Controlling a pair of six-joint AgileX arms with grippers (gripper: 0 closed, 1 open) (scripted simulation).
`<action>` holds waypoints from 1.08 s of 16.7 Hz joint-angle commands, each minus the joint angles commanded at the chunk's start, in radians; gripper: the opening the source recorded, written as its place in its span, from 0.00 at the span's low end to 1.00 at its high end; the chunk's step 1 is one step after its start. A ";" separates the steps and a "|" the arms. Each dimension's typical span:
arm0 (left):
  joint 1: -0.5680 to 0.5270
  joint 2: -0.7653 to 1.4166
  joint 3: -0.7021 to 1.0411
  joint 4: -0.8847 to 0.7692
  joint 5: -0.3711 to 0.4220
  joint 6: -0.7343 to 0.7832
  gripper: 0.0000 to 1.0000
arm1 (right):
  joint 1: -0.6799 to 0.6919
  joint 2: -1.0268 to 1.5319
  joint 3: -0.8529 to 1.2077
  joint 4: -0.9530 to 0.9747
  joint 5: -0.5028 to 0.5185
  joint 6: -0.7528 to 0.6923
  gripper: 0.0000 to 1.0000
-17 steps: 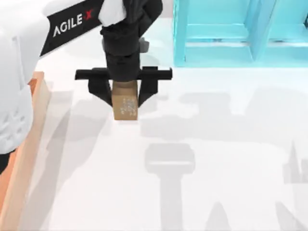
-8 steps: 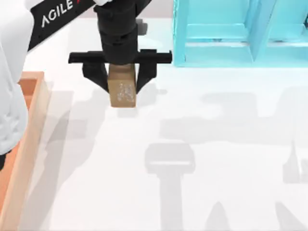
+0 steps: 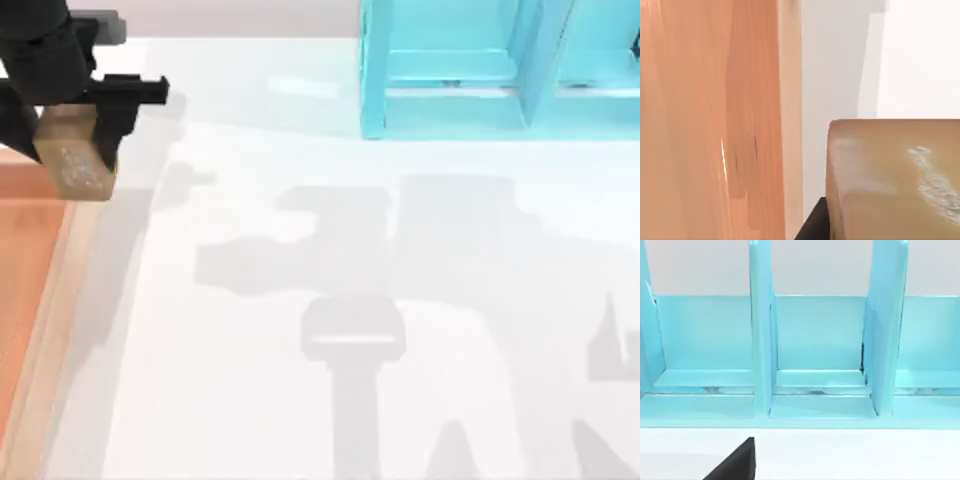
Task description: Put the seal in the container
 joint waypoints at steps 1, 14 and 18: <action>0.073 -0.038 -0.046 0.003 -0.001 0.071 0.00 | 0.000 0.000 0.000 0.000 0.000 0.000 1.00; 0.443 -0.270 -0.306 0.032 -0.005 0.438 0.00 | 0.000 0.000 0.000 0.000 0.000 0.000 1.00; 0.444 -0.270 -0.355 0.078 -0.004 0.439 0.00 | 0.000 0.000 0.000 0.000 0.000 0.000 1.00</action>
